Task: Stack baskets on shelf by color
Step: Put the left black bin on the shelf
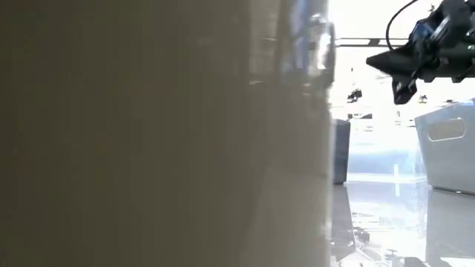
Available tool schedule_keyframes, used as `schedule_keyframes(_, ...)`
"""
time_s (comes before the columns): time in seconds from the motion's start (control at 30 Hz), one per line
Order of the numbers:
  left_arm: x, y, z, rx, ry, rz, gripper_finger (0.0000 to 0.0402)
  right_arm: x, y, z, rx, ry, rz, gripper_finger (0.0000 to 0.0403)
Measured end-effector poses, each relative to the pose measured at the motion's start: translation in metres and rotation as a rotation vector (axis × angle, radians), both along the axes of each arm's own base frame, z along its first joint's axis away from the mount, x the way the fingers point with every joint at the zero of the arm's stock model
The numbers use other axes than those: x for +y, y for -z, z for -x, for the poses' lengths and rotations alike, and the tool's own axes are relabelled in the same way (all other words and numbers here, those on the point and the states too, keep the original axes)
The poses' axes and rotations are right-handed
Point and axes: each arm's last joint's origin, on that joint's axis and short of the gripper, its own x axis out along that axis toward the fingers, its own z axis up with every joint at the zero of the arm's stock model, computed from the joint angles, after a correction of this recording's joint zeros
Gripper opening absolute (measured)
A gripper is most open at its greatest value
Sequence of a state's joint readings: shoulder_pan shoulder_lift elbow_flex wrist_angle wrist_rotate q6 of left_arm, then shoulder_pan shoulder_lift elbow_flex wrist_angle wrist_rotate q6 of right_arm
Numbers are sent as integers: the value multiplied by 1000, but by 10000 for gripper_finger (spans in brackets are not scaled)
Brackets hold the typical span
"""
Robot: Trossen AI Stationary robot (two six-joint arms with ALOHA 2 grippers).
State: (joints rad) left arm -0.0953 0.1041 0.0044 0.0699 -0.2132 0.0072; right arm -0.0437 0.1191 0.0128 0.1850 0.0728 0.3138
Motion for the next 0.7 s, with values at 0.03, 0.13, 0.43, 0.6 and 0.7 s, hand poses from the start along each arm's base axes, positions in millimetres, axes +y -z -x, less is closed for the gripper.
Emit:
schedule_keyframes(0.03,0,0,0,0,0,0,0,2,-2,-1,-18,-57,5,9)
schedule_keyframes(0.13,0,0,0,0,0,0,0,8,-8,-4,-80,-231,-54,9)
schedule_keyframes(0.43,0,0,0,0,0,0,0,27,7,-43,220,-356,-71,9)
schedule_keyframes(0.6,0,0,0,0,0,0,0,37,-4,-91,378,-357,-18,10)
schedule_keyframes(0.7,0,0,0,0,0,0,0,41,-5,-126,548,-323,-16,21)
